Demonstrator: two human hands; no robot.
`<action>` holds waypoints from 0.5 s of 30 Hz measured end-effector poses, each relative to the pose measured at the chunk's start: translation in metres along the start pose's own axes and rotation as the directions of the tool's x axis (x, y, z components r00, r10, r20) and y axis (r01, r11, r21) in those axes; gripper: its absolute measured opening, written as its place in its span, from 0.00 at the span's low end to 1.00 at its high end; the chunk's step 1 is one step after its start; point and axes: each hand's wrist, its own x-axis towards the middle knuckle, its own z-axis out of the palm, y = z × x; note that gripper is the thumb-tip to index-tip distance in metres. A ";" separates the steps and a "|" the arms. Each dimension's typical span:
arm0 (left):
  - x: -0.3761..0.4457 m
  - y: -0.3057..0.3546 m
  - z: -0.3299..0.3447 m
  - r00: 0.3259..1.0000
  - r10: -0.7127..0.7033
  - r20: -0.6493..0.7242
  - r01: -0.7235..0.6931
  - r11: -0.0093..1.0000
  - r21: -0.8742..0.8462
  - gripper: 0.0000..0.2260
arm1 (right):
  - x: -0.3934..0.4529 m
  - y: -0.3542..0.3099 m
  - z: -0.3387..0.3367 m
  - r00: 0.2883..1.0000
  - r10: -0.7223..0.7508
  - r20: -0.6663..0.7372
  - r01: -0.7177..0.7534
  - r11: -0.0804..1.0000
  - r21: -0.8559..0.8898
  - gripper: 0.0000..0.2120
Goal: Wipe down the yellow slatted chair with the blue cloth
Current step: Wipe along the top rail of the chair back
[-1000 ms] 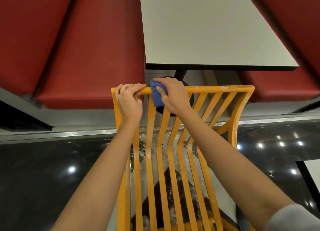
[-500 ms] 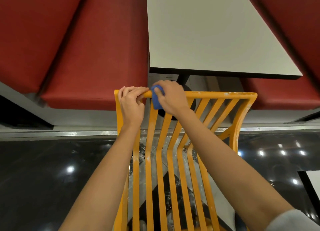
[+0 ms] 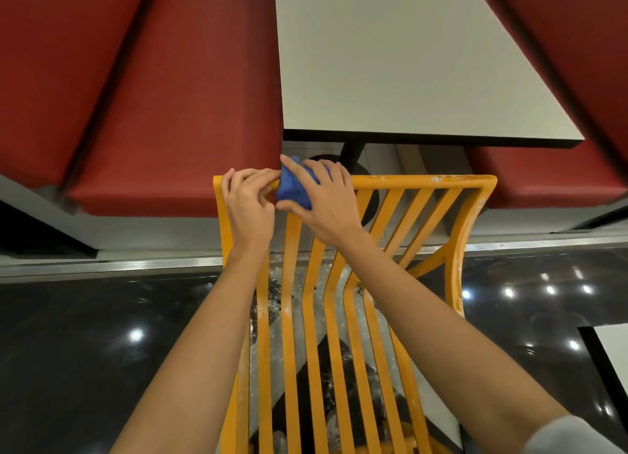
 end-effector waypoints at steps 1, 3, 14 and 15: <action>0.000 0.000 -0.001 1.000 0.004 0.001 -0.004 1.000 0.007 0.20 | -0.003 0.000 0.002 1.000 0.005 -0.003 -0.005 0.999 -0.039 0.34; 0.001 0.001 -0.002 1.000 0.014 0.001 -0.014 1.000 0.008 0.20 | -0.002 0.002 0.003 1.000 0.015 -0.021 -0.015 1.000 -0.012 0.32; 0.007 0.016 -0.018 0.984 -0.094 0.152 0.109 0.989 -0.096 0.17 | -0.020 0.007 -0.052 0.950 0.311 0.012 -0.203 0.590 0.782 0.28; 0.003 0.022 -0.024 0.985 -0.080 0.155 0.103 0.984 -0.146 0.16 | -0.025 0.003 -0.059 0.929 0.369 0.038 -0.251 0.550 0.797 0.27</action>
